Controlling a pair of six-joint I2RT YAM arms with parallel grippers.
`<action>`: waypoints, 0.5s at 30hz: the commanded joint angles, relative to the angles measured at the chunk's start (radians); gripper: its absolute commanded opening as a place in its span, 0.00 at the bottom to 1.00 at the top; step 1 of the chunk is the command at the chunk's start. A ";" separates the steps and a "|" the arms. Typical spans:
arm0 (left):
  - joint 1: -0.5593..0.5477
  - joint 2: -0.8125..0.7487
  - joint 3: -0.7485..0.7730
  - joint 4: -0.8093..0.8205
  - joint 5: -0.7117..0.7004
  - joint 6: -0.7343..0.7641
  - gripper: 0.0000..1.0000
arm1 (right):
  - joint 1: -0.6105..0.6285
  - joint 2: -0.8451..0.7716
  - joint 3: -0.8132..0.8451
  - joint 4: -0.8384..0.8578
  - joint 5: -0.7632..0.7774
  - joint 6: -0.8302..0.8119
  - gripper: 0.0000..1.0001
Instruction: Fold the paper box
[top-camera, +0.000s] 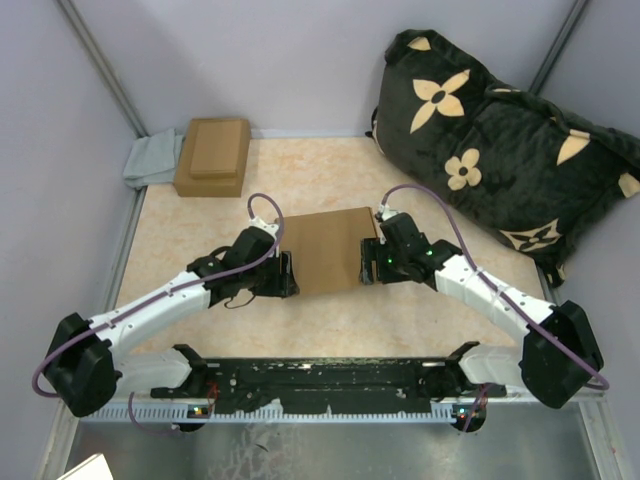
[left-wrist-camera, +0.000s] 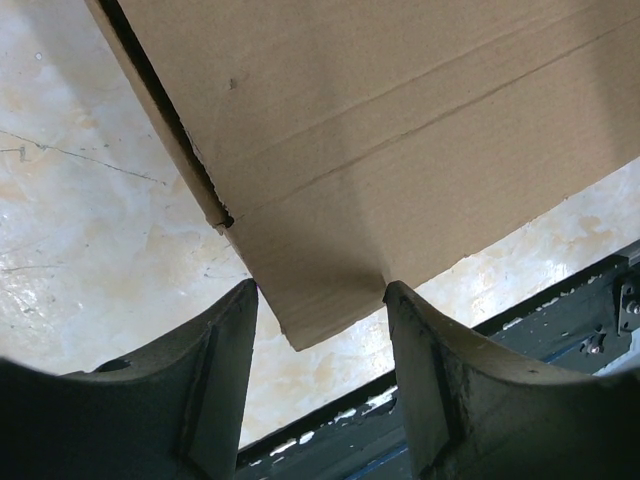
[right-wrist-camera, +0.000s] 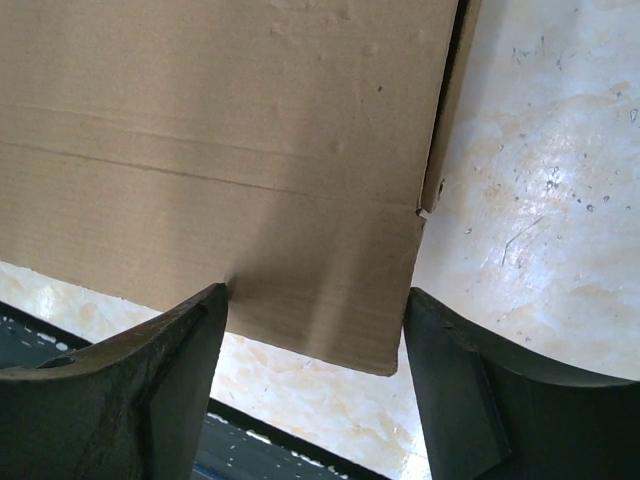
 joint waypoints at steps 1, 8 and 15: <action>-0.006 0.008 0.019 0.025 0.023 -0.022 0.60 | 0.009 0.008 0.040 0.030 -0.021 -0.015 0.70; -0.006 0.000 0.033 0.047 0.063 -0.029 0.60 | 0.010 -0.001 0.045 0.018 -0.022 -0.010 0.70; -0.006 -0.004 0.010 0.067 0.029 -0.032 0.60 | 0.009 0.004 0.049 0.021 -0.014 -0.012 0.71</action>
